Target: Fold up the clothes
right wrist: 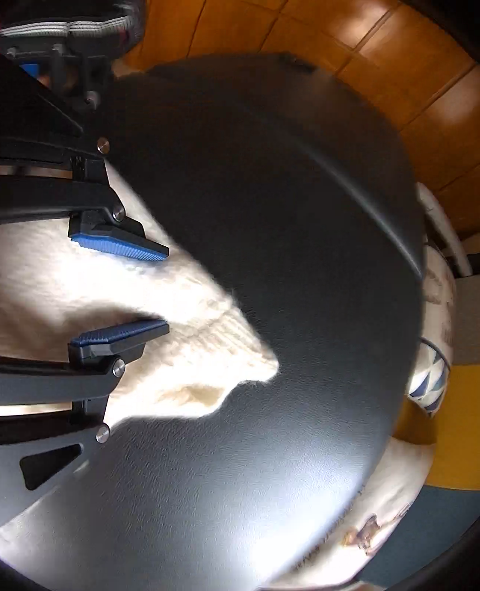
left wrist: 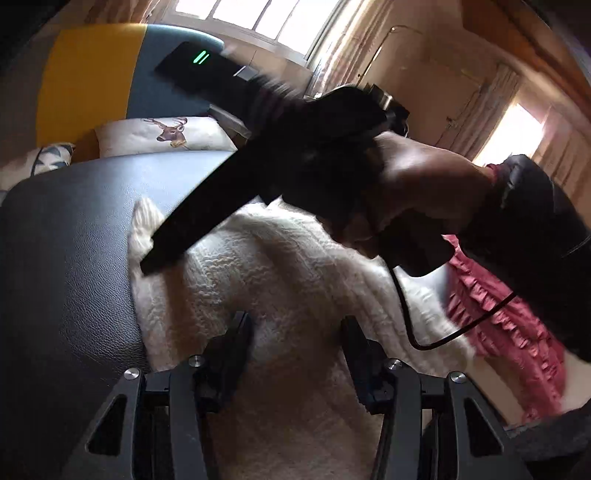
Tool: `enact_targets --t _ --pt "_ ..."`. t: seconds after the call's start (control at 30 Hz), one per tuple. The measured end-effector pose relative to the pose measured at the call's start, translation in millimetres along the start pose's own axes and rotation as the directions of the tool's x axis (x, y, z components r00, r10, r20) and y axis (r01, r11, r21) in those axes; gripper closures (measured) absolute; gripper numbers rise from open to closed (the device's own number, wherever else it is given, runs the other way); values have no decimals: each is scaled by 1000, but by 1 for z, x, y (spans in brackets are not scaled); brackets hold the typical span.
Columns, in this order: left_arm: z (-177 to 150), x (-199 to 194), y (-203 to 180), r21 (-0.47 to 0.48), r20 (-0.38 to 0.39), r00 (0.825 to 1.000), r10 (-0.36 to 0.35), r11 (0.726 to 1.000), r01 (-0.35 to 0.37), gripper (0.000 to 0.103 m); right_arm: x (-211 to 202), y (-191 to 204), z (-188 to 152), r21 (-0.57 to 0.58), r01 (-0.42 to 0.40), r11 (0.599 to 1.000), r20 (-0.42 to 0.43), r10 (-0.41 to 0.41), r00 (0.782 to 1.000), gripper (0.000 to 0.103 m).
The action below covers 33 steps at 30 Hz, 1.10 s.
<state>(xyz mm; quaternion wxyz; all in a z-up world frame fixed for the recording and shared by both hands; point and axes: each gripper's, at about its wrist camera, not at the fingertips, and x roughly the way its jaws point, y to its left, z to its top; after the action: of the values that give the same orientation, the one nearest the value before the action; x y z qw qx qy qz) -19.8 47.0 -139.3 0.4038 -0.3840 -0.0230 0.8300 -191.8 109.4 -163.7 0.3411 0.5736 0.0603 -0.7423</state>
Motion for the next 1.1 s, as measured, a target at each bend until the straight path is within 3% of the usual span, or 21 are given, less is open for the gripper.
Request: enact_targets --t 0.07,0.23,0.43,0.5,0.6,0.67,0.77,0.9,1.0,1.03,1.1 --pt "-3 3 -4 32 8 999 36 999 -36 52 3 -7 -2 12 -26 1000 38 25 999 72" --pt "-1 2 -3 39 8 999 44 998 -44 51 2 -9 -7 19 -36 999 68 35 997 73" --pt "5 -22 -12 -14 56 995 84 996 -83 51 -19 -11 -17 67 -46 997 132 37 991 71" --pt "1 -33 -15 -24 67 994 82 996 -80 50 -45 -12 -30 100 -65 993 202 44 978 71" --pt "-5 -41 -21 -33 69 994 84 996 -82 50 -92 -12 -63 114 -127 985 323 84 943 71" --pt "-7 -42 -27 -26 66 994 81 996 -80 50 -118 -6 -93 96 -128 987 352 87 932 71" --pt "-13 -42 -36 -4 55 995 83 997 -83 50 -140 8 -138 80 -106 991 341 73 937 71" --pt "-24 -39 -38 -1 22 996 83 997 -83 50 -147 24 -183 116 -78 990 272 44 961 71" --pt "-39 -29 -42 18 -51 994 92 996 -91 46 -121 33 -223 171 5 985 116 -25 993 71" --pt "-46 -24 -42 14 -84 993 81 997 -80 45 -111 36 -237 168 31 985 101 -48 994 71" --pt "-54 -17 -38 17 -92 993 71 997 -70 45 -110 34 -255 202 -6 979 202 -36 979 72"
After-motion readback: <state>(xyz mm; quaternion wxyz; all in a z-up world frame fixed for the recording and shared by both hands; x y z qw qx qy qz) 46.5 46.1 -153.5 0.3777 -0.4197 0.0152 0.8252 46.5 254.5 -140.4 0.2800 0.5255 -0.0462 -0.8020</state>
